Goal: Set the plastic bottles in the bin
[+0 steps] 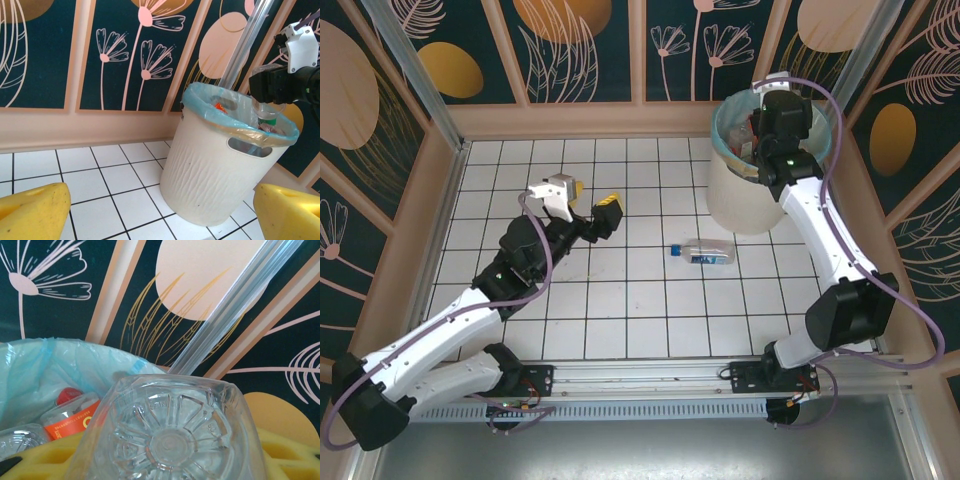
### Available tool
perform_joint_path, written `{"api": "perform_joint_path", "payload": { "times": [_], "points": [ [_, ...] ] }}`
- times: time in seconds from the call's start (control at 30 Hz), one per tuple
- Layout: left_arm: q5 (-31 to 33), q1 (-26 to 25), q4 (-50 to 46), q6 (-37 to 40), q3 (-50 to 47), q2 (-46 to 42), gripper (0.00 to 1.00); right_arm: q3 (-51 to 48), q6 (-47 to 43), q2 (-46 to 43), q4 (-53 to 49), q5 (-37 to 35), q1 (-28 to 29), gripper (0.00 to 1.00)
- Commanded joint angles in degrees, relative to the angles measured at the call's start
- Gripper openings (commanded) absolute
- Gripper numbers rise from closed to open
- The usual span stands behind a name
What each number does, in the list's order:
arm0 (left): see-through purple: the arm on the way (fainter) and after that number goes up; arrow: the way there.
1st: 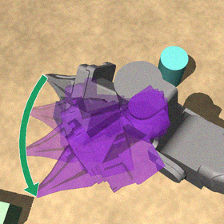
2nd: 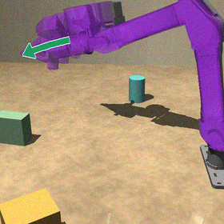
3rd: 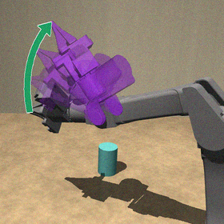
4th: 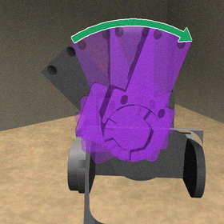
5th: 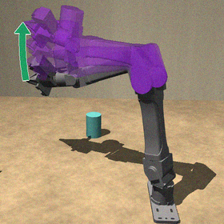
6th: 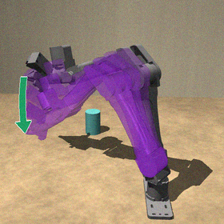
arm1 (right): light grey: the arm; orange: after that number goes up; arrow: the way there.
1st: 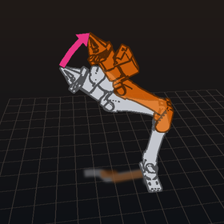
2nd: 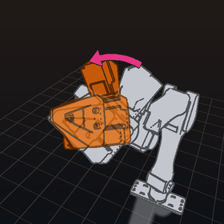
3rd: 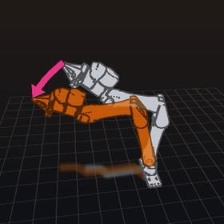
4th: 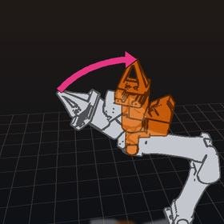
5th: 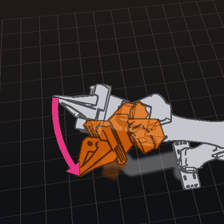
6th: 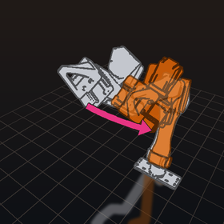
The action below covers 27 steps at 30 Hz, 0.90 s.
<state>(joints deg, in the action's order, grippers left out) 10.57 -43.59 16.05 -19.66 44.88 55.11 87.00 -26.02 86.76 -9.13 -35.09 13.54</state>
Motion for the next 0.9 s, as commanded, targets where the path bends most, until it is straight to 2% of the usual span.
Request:
{"api": "perform_joint_path", "payload": {
  "times": [0.0,0.13,0.57,0.73,0.87],
  "points": [
    [0.15,0.10,1.94,-0.38,0.91,0.34,0.94,2.43,1.49,0.80,-0.37,-0.92,-0.88,0.51],
    [0.42,0.10,2.01,-0.27,0.95,0.76,0.94,1.59,1.22,1.14,0.71,-0.77,-1.23,0.55],
    [0.54,0.09,0.85,0.85,3.11,3.39,0.94,3.91,1.23,3.77,1.79,-0.83,-1.65,0.79],
    [3.02,0.14,0.28,2.27,3.45,4.75,0.94,6.84,0.44,5.32,-0.83,-1.81,-1.65,0.79],
    [4.81,0.07,-4.44,3.08,8.50,8.11,0.94,5.62,1.19,4.24,-0.35,-0.03,-1.84,0.73]
  ]
}}
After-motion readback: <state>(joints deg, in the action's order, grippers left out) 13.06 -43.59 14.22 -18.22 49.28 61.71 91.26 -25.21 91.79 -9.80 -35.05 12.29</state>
